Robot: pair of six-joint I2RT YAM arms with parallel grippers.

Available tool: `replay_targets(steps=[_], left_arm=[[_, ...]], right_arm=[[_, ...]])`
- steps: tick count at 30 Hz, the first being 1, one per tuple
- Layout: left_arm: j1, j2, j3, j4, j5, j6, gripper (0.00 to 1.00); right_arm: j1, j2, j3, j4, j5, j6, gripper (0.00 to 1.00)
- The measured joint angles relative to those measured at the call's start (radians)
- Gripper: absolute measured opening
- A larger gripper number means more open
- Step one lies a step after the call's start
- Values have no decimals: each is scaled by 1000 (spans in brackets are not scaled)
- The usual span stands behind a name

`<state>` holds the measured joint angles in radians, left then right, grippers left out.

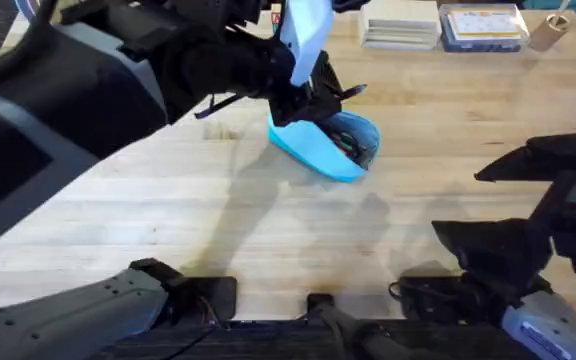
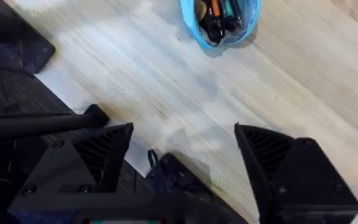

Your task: Unzip the bag, pick up the pens from the table one at a time and place them inside, then zip the bag closed.

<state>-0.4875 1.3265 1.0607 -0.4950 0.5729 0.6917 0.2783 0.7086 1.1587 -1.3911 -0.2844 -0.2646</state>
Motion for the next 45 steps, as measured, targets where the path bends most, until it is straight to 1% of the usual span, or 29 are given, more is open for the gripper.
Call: replay_targets(steps=[4, 5, 8, 15, 23, 26, 34, 39, 45], left_arm=[[6, 19, 0, 2, 42, 9, 42], [6, 45, 0, 3, 65, 20, 42], [6, 71, 0, 4, 70, 30, 42], [13, 128, 0, 5, 72, 55, 42], [56, 200, 0, 5, 75, 67, 42], [66, 212, 0, 10, 90, 76, 42], [68, 213, 0, 10, 88, 87, 42], [68, 213, 0, 9, 62, 89, 42], [69, 213, 0, 9, 54, 99, 42]], right_arm=[[0, 0, 0, 0, 0, 0, 998], [0, 0, 0, 0, 0, 0, 998], [0, 0, 0, 0, 0, 0, 998], [0, 0, 0, 0, 0, 0, 998], [0, 0, 0, 0, 0, 0, 998], [0, 0, 0, 0, 0, 0, 998], [0, 0, 0, 0, 0, 0, 998], [0, 0, 0, 0, 0, 0, 998], [0, 0, 0, 0, 0, 0, 998]])
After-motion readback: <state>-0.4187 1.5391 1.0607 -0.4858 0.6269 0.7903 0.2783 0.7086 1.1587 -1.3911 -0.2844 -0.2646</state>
